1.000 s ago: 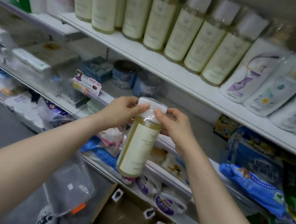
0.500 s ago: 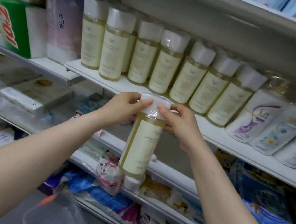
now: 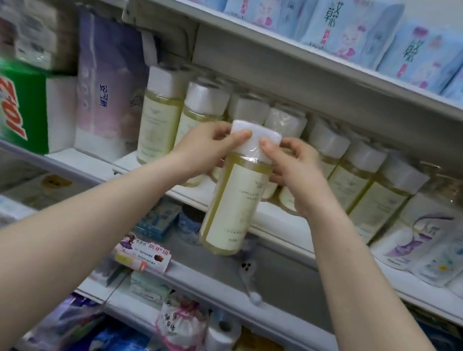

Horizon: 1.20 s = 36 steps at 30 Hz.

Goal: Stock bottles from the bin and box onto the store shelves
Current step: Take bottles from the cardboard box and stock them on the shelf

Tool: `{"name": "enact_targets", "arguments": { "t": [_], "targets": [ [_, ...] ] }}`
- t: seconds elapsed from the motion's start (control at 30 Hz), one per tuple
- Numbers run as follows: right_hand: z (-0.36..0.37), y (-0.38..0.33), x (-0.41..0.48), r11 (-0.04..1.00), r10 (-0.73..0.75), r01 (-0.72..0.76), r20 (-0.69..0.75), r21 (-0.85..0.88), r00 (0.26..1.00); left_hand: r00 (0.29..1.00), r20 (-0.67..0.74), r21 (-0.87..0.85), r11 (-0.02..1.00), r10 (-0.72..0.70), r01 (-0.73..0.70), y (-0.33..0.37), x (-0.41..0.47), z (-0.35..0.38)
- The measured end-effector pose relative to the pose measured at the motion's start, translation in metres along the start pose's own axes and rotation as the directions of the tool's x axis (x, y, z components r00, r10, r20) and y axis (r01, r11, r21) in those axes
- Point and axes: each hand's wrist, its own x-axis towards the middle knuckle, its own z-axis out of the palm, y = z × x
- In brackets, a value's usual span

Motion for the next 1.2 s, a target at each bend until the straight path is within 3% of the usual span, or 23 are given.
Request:
{"name": "enact_targets", "arguments": {
  "t": [0.53,0.7,0.83,1.03,1.2],
  "targets": [
    [0.038,0.002,0.036,0.991,-0.11,0.092,-0.194,-0.101,0.975,0.992,-0.01,-0.076,0.989,0.122,-0.123,-0.029,0.035,-0.017],
    [0.044,0.015,0.034,0.989,-0.143,0.134,-0.212,-0.055,0.967,0.978,0.022,0.004,0.978,0.21,-0.21,-0.044,0.02,-0.01],
    [0.058,0.038,0.018,0.998,0.009,0.003,-0.19,0.062,0.982,0.984,0.062,0.182,0.968,0.166,-0.175,-0.081,0.007,-0.004],
    [0.072,0.087,-0.013,0.975,0.127,-0.116,-0.047,0.189,0.991,0.99,-0.082,0.282,0.955,0.118,-0.091,-0.105,-0.02,0.002],
    [0.074,0.098,-0.027,0.99,0.076,-0.068,-0.064,0.123,0.995,0.982,-0.156,0.148,0.985,0.108,-0.085,-0.102,-0.022,0.003]
  ]
}}
